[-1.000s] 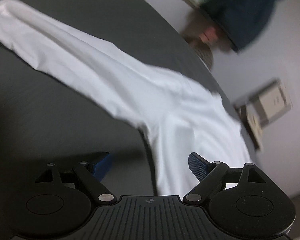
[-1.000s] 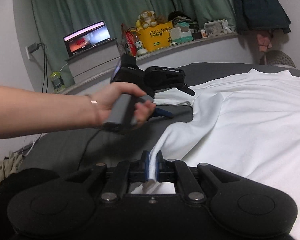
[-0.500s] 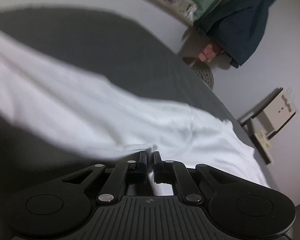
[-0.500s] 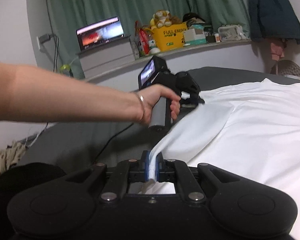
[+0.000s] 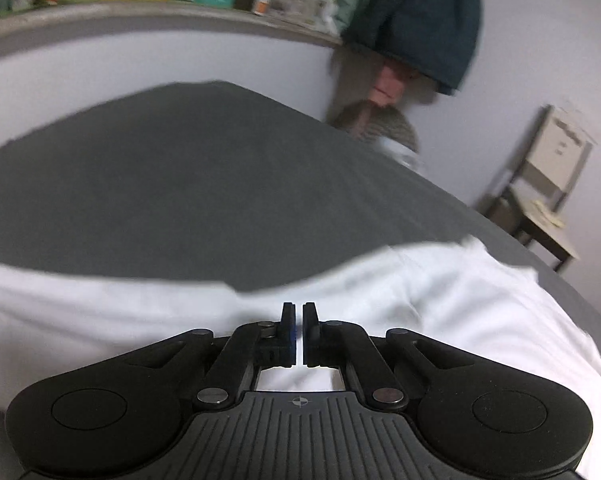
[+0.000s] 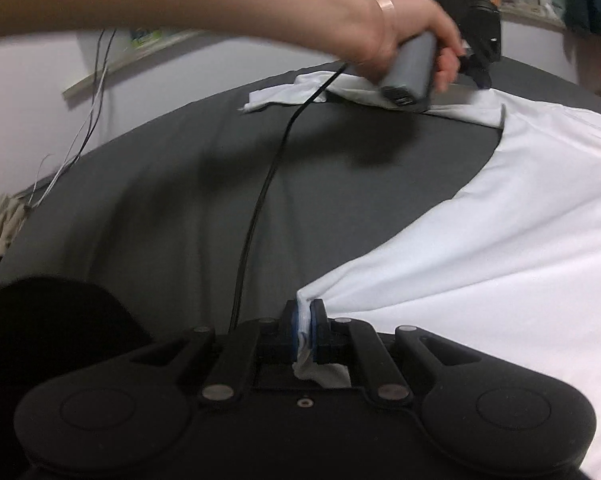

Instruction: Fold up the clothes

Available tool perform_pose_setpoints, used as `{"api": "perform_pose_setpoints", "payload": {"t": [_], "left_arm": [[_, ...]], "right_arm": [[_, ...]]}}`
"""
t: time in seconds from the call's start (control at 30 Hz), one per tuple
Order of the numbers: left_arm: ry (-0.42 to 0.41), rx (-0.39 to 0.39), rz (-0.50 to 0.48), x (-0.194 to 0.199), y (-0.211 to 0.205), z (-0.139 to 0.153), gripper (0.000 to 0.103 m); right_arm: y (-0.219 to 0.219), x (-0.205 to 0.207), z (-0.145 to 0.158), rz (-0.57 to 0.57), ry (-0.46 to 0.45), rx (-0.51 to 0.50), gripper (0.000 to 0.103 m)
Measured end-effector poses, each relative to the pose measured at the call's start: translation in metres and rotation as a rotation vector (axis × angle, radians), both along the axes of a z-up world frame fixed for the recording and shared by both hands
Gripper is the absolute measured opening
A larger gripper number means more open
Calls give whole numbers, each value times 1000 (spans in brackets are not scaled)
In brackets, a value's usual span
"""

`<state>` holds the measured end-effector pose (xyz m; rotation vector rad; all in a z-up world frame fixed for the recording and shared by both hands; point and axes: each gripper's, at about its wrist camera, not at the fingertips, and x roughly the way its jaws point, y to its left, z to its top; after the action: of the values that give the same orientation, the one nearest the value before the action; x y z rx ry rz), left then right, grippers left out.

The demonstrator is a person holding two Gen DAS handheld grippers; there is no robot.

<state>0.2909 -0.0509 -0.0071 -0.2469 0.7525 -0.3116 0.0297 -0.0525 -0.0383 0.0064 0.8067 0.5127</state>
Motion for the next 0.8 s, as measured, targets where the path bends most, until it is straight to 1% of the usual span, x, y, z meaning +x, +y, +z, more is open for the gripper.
{"api": "perform_pose_setpoints", "payload": {"t": [0.03,0.07,0.13,0.17,0.23,0.27,0.33,0.37,0.43,0.47,0.5,0.57,0.6,0.63,0.7,0.73,0.77,0.8], "left_arm": [[11,-24,-34,-9,4,-1,0],[27,-52,-71,-19,8,-1,0],[66,-88,-120,-39,15,-3,1],[84,-78,-142,-52,17,-2,1],[98,-12,-218,-85,20,5,1],[86,34,-268,-104,20,10,1],[44,141,-391,-147,15,22,1],[27,192,-453,-169,12,28,1],[17,276,-580,-213,8,38,1],[46,287,-621,-231,9,40,1],[101,292,-639,-241,8,41,1],[222,298,-609,-250,5,39,1],[263,292,-582,-254,8,38,1],[300,272,-549,-257,14,37,1],[349,212,-500,-258,23,35,1],[376,180,-472,-257,29,34,1],[404,148,-445,-257,36,32,1],[430,113,-417,-259,41,31,1]], "right_arm": [[2,-2,0,12,2,10,29],[3,-6,2,33,5,36,43],[-4,-20,8,67,11,103,44],[-11,-28,12,69,15,117,44],[-33,-52,20,55,14,102,45],[-47,-66,25,45,14,78,46],[-80,-97,32,-7,16,-6,50],[-97,-113,35,-40,18,-61,55],[-130,-142,38,-112,27,-200,56],[-144,-154,37,-142,35,-291,57],[-156,-164,35,-165,49,-389,57],[-177,-177,30,-201,87,-564,57],[-189,-182,27,-233,120,-617,57],[-201,-184,26,-270,150,-635,57],[-226,-183,34,-354,185,-549,57],[-230,-184,37,-362,186,-527,59],[-227,-182,37,-340,195,-559,61],[-222,-181,34,-289,209,-636,64]]}}
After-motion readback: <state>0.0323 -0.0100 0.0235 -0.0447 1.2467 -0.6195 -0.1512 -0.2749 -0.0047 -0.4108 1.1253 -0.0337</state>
